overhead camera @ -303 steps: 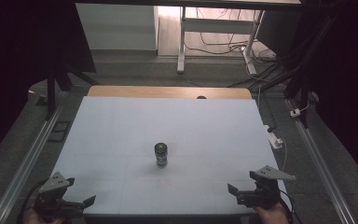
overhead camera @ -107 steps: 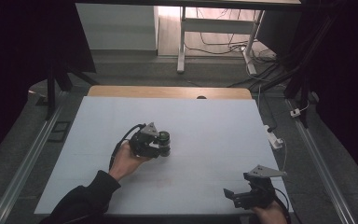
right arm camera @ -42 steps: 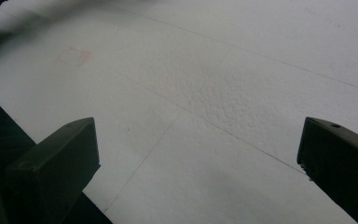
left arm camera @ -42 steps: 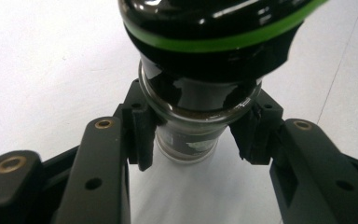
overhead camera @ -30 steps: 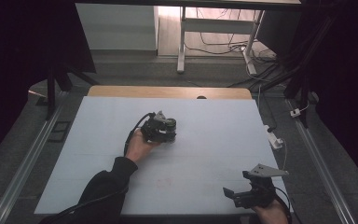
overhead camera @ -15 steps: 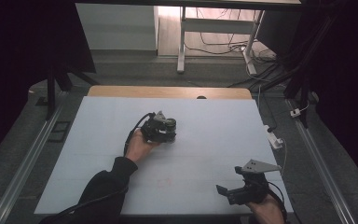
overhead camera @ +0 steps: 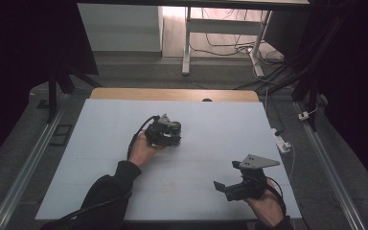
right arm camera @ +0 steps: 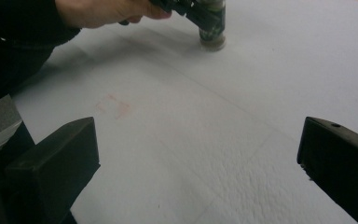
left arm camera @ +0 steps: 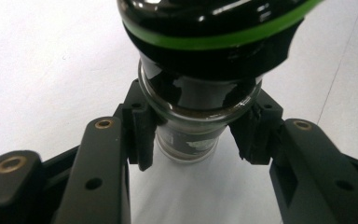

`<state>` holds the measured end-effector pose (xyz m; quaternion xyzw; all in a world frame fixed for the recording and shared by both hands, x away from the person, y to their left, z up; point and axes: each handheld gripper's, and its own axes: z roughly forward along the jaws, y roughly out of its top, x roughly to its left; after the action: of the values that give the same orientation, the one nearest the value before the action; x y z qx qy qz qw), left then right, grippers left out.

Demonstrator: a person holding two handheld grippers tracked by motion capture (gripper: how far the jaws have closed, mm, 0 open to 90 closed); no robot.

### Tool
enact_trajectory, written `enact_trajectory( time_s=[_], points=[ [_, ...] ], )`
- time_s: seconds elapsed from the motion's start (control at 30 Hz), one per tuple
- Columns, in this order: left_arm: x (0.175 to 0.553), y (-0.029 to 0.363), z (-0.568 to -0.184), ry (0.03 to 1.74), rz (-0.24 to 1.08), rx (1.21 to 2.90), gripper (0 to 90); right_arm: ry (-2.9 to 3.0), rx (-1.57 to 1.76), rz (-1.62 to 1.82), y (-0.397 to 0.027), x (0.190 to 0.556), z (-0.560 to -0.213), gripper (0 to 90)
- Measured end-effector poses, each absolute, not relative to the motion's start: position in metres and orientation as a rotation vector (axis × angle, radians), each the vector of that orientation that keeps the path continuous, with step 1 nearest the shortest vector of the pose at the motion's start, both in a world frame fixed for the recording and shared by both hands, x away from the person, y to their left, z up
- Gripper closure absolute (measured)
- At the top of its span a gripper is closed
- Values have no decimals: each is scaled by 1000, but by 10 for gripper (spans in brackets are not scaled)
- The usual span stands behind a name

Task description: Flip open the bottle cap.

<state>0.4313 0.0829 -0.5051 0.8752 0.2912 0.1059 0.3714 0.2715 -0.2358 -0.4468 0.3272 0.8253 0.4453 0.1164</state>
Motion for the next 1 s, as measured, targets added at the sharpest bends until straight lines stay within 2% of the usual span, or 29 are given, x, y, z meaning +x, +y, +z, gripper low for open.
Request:
enact_trajectory(
  time_s=[1.0],
  points=[
    [432,82,-504,744,269,2257,534,2456,924,1287,-181,325,-440,0]
  ],
)
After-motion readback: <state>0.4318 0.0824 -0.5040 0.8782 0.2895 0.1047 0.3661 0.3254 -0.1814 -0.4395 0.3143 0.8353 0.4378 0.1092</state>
